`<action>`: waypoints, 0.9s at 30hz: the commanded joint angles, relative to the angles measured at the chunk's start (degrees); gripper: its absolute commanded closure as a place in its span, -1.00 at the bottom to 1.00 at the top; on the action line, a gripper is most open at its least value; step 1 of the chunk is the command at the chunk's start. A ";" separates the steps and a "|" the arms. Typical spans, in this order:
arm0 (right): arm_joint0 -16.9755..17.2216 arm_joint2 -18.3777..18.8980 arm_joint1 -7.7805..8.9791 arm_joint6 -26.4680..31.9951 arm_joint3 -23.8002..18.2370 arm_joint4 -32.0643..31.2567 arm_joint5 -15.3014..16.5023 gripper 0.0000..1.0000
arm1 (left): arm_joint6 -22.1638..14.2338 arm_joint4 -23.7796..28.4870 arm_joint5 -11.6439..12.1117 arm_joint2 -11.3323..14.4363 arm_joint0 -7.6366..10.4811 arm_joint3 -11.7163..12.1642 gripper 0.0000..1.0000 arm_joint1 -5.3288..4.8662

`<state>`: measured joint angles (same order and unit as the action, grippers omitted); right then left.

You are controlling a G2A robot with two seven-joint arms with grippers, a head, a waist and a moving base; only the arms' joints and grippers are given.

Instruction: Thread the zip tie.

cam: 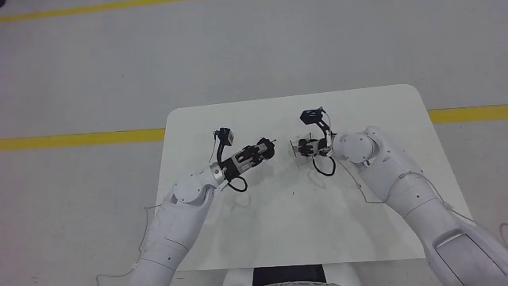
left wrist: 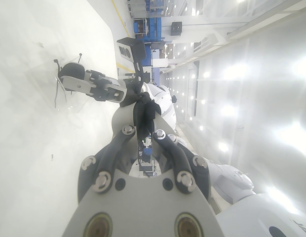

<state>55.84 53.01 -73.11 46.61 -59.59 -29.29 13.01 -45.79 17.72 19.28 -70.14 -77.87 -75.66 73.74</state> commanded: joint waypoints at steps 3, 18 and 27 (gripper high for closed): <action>-0.18 -0.23 -0.08 0.01 0.22 0.03 0.03 0.60 | 0.00 0.00 0.00 0.00 0.00 0.00 1.00 0.00; -1.72 -1.74 -0.81 0.86 2.67 1.01 0.11 0.68 | 0.00 0.00 0.00 0.00 0.00 0.00 1.00 0.00; -2.28 -1.71 -1.00 0.80 4.37 2.57 1.85 0.70 | 0.00 0.00 0.00 0.00 0.00 0.00 1.00 0.00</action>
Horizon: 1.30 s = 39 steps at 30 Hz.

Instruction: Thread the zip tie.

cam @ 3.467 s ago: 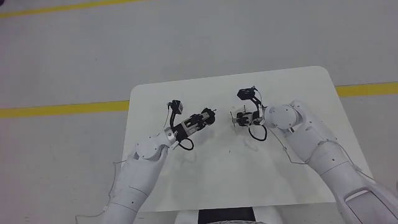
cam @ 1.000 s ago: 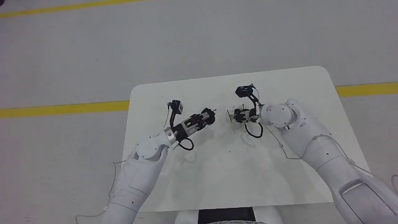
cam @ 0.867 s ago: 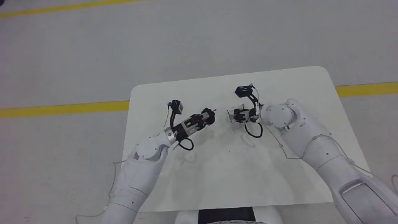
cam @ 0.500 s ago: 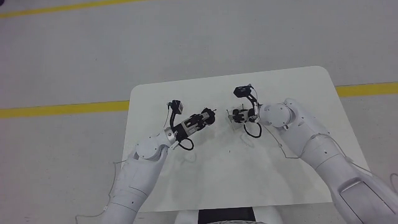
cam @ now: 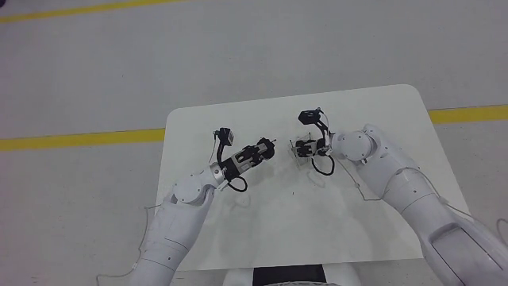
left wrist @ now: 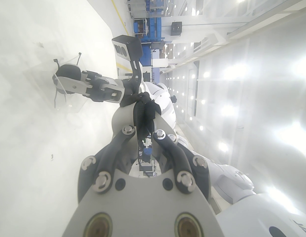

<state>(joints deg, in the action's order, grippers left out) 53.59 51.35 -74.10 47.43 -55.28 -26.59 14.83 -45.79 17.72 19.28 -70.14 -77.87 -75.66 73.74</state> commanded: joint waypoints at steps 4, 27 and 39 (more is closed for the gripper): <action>-0.16 -0.53 -0.14 -0.08 0.21 -0.58 -0.18 0.70 | 0.00 0.00 0.00 0.00 0.00 0.00 1.00 0.00; -1.21 -1.13 -0.72 -0.24 2.65 0.73 0.21 1.00 | 0.00 0.00 0.00 0.00 0.00 0.00 1.00 0.00; 3.00 5.20 1.88 -1.11 -3.60 1.52 1.61 1.00 | 0.00 0.00 0.00 0.00 0.00 0.00 1.00 0.00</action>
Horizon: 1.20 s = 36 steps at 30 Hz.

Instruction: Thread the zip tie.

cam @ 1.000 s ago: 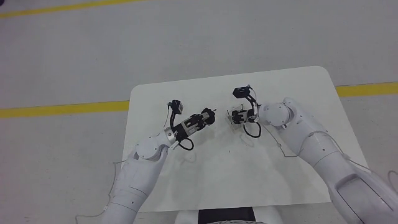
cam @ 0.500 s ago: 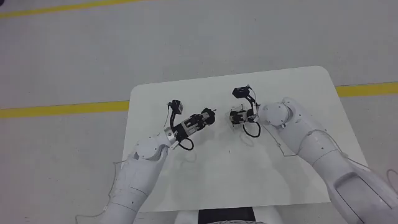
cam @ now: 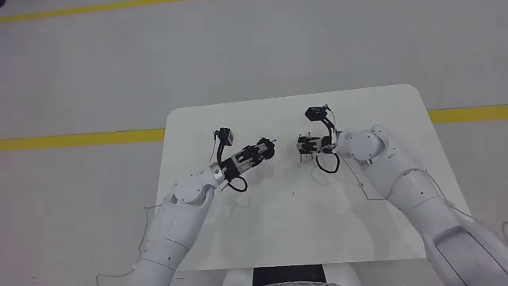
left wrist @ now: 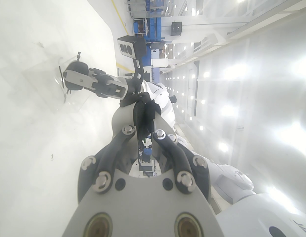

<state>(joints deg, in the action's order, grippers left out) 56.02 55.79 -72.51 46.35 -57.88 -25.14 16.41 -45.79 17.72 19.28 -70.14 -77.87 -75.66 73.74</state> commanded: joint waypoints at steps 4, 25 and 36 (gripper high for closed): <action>3.62 4.31 1.65 0.28 -5.65 0.94 1.18 1.00 | 0.00 0.00 0.00 0.00 0.00 0.00 1.00 0.00; 12.72 11.92 5.74 2.89 -21.86 14.46 3.07 1.00 | 0.00 0.00 0.00 0.00 0.00 0.00 1.00 0.00; 13.19 12.00 5.82 0.15 -23.22 12.21 3.07 1.00 | 0.80 -1.62 0.20 0.65 -0.22 -0.27 1.00 -0.09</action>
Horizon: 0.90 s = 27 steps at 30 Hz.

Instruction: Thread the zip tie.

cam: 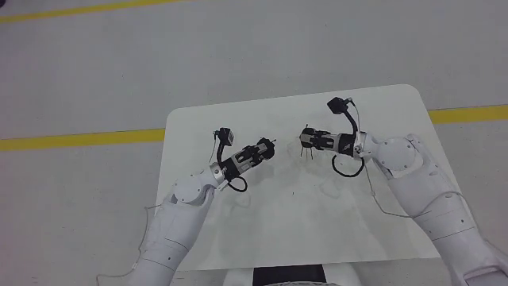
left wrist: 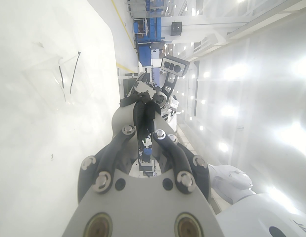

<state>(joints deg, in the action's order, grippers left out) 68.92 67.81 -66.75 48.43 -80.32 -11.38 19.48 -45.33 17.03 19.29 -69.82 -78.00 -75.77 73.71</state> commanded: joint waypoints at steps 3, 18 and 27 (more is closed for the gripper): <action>1.15 0.39 0.32 -5.88 -3.47 -5.74 0.00 1.00 | 0.75 -2.82 0.20 0.39 -0.28 -0.29 1.00 -0.29; 2.98 0.67 0.98 -12.55 -6.51 -9.12 0.00 1.00 | -6.05 -7.89 0.20 -3.97 -3.74 -11.85 1.00 -0.41; 2.98 0.67 0.98 -12.55 -6.51 -9.12 0.00 1.00 | -6.05 -7.89 0.20 -3.97 -3.74 -11.85 1.00 -0.41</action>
<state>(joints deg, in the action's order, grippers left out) 71.90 68.48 -65.77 35.89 -86.83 -20.50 19.48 -51.38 9.14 19.48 -73.79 -81.74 -87.62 73.29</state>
